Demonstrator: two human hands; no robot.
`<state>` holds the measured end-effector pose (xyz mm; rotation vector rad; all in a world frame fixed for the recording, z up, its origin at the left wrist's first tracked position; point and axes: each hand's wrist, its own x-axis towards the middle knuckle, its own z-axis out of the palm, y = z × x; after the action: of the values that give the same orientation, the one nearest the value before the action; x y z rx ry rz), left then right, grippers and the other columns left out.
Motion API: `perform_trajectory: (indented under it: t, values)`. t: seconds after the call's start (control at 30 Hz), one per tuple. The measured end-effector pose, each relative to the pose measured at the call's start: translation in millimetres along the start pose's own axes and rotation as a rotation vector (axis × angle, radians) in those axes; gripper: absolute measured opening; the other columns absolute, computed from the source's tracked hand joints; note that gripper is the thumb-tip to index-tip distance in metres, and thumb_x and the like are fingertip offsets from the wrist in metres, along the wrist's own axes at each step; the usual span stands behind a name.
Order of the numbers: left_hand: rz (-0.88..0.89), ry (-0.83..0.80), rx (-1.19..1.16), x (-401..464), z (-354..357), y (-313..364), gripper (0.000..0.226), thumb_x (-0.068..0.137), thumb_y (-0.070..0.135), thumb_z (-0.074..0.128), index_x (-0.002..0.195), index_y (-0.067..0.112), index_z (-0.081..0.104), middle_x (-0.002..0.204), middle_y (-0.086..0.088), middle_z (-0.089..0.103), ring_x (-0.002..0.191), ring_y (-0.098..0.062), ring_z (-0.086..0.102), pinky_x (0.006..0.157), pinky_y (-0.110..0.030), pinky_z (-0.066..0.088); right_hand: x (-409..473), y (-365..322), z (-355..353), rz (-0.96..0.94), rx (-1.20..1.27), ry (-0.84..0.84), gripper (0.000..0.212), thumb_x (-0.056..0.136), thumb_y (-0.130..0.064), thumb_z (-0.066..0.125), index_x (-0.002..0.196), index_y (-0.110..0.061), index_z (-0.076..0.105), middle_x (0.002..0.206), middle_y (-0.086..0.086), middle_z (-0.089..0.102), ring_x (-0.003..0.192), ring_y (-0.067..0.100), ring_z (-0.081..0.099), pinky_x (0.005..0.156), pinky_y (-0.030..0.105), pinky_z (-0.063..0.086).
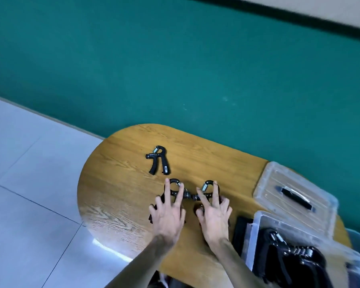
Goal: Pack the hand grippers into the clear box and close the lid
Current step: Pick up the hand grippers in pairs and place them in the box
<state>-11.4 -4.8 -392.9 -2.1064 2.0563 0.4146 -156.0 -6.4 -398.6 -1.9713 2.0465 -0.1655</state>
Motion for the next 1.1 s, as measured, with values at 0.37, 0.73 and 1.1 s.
perform_trajectory:
  t: [0.37, 0.73, 1.1]
  values:
    - [0.209, 0.119, -0.032, -64, -65, 83, 0.071, 0.108, 0.042, 0.029, 0.152, 0.046, -0.026, 0.159, -0.015, -0.04, 0.098, -0.025, 0.034, 0.082, -0.041, 0.035, -71, 45, -81, 0.249, -0.01, 0.217, 0.069, 0.087, -0.015, 0.069, 0.147, -0.041, 0.047, 0.169, 0.008, 0.011, 0.11, 0.045, 0.043, 0.091, 0.061, 0.045]
    - [0.379, 0.118, -0.043, -108, -56, 193, 0.071, 0.107, 0.04, 0.035, 0.155, 0.049, -0.016, 0.163, -0.014, -0.033, 0.107, -0.031, 0.039, 0.09, -0.047, 0.037, -133, 149, -123, 0.416, -0.041, 0.309, 0.074, 0.078, -0.01, 0.074, 0.141, -0.042, 0.053, 0.166, 0.01, 0.021, 0.103, 0.041, 0.043, 0.089, 0.06, 0.046]
    - [0.379, 0.04, -0.009, -137, -5, 273, 0.069, 0.107, 0.04, 0.034, 0.156, 0.048, -0.015, 0.165, -0.013, -0.029, 0.115, -0.027, 0.039, 0.09, -0.043, 0.036, -169, 240, -110, 0.441, 0.028, 0.235, 0.089, 0.064, -0.007, 0.081, 0.142, -0.042, 0.053, 0.163, 0.01, 0.032, 0.09, 0.036, 0.049, 0.077, 0.051, 0.049]
